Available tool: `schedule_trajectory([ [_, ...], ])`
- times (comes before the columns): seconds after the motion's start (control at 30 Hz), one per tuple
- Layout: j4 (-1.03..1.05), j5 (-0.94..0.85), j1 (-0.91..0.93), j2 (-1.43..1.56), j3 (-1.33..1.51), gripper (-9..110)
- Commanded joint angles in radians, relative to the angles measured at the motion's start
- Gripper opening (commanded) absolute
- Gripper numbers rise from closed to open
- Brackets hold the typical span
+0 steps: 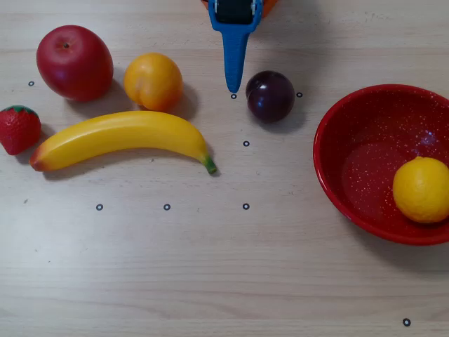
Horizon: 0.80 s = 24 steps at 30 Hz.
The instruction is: Put the lemon in the red bowl.
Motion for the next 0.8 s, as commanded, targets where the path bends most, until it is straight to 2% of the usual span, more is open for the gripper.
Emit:
schedule_trajectory([
  [0.0, -0.002, -0.026, -0.026, 0.015, 0.012, 0],
  [0.77, 0.0, -0.015, -0.021, 0.014, 0.012, 0],
])
